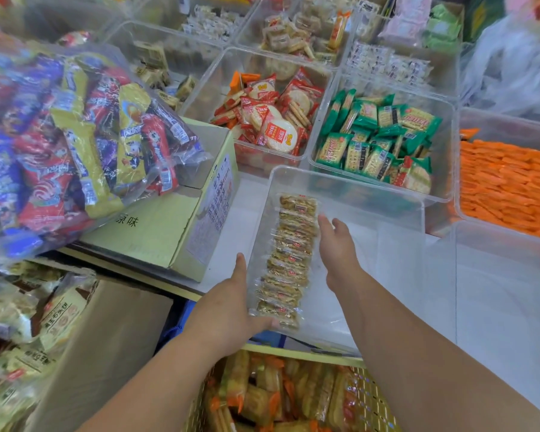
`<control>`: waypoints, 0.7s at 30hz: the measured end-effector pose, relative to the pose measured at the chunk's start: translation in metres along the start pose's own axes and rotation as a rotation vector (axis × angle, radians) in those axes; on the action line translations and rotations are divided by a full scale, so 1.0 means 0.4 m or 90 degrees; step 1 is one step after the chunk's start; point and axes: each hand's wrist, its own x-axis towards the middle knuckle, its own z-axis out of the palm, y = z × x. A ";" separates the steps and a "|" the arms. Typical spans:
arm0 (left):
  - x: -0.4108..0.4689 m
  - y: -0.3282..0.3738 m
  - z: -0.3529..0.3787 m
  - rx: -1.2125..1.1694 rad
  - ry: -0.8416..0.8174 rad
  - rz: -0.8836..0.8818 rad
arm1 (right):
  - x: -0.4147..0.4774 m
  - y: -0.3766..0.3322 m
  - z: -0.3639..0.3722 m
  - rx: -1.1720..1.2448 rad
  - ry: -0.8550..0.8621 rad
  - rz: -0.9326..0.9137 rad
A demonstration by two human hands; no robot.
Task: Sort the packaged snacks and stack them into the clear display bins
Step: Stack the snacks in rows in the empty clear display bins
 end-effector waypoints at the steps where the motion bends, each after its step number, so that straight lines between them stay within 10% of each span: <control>1: -0.009 0.006 -0.008 0.016 0.015 0.009 | -0.035 0.003 -0.005 -0.009 0.001 -0.031; 11: -0.341 -0.169 -0.100 -0.023 0.411 0.246 | -0.483 0.087 0.100 -0.275 -0.164 -0.482; 17: -0.500 -0.524 -0.181 0.001 0.487 0.021 | -0.729 0.172 0.325 -0.459 -0.297 -0.691; 21: -0.542 -0.790 -0.270 0.119 0.346 -0.131 | -0.815 0.206 0.493 -0.637 -0.302 -0.751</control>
